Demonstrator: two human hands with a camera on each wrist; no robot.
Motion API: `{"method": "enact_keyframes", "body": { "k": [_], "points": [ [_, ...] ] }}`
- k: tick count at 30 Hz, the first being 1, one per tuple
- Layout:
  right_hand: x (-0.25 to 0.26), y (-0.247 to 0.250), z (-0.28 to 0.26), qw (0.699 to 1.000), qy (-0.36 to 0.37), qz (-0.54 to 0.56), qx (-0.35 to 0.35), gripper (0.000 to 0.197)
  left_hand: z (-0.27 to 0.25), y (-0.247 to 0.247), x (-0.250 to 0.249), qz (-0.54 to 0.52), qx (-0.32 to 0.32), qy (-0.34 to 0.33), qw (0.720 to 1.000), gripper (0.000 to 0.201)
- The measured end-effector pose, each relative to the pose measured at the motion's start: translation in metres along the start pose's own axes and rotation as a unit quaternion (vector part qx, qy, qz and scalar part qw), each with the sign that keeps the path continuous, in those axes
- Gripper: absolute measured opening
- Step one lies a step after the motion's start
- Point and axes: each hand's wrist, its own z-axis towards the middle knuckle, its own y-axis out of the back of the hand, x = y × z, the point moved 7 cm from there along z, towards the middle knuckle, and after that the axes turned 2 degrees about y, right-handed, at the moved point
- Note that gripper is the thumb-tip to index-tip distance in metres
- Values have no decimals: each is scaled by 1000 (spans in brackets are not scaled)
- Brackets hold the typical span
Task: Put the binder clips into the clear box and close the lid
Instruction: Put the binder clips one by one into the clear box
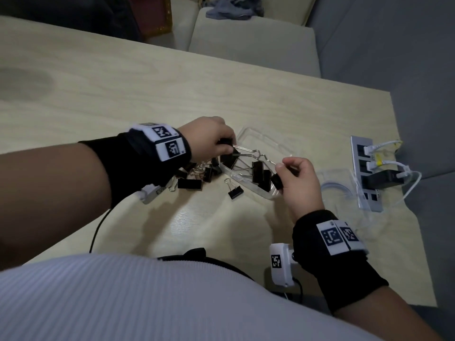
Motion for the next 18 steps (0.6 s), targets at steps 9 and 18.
{"method": "enact_keyframes", "body": {
  "k": [9,18],
  "points": [
    [-8,-2,6,996,-36,-57,51,29,29,-26,-21,193,29,-38,980,43],
    [14,-23,19,949,90,-272,132,22,20,-40,-13,282,6,-96,955,46]
  ]
}}
